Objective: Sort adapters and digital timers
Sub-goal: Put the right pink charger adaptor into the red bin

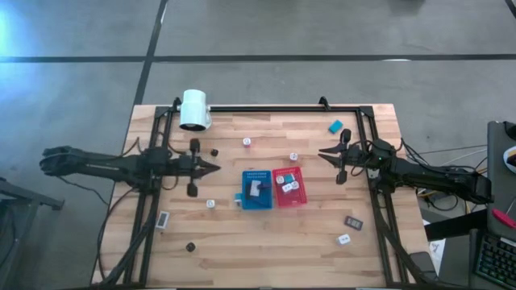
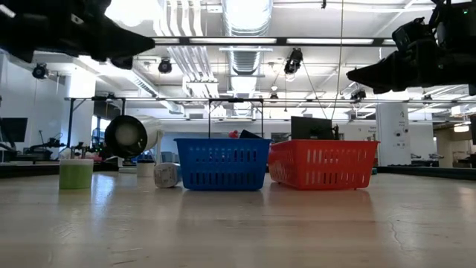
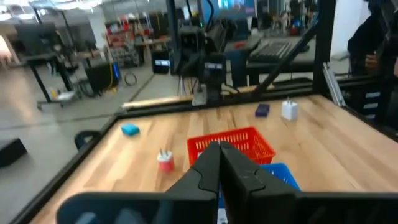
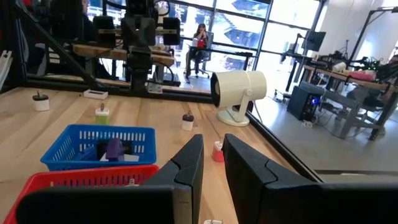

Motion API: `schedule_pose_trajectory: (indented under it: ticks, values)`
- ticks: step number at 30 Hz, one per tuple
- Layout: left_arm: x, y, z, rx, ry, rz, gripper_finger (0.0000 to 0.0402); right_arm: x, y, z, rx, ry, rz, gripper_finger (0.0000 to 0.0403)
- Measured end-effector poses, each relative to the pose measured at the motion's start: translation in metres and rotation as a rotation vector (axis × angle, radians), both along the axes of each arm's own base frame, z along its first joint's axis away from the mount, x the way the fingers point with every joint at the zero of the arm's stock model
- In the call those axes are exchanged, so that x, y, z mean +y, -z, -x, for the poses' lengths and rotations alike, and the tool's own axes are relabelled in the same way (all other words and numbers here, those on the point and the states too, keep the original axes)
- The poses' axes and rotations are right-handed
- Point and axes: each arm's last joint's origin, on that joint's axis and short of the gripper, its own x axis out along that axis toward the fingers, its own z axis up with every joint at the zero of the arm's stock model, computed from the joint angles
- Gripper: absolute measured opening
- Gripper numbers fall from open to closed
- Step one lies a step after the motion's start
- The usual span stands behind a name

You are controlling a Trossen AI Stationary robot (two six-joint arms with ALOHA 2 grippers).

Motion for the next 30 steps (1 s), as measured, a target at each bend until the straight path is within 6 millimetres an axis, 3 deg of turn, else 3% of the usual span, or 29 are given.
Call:
schedule_pose_trajectory:
  ticks: [10, 22, 30]
  values:
    - [0.006, 0.01, 0.026, -0.128, -0.052, 0.034, 0.0006, 0.0, 0.0, 0.0, -0.005, 0.0, 0.003, 0.0056]
    - [0.014, 0.024, 0.029, -0.107, -0.108, 0.02, 0.0004, 0.0, 0.0, 0.0, -0.003, 0.001, 0.013, 0.0056]
    - [0.013, 0.029, 0.03, -0.103, -0.053, 0.024, 0.0006, 0.0, -0.001, 0.0, -0.005, 0.001, 0.007, 0.0056]
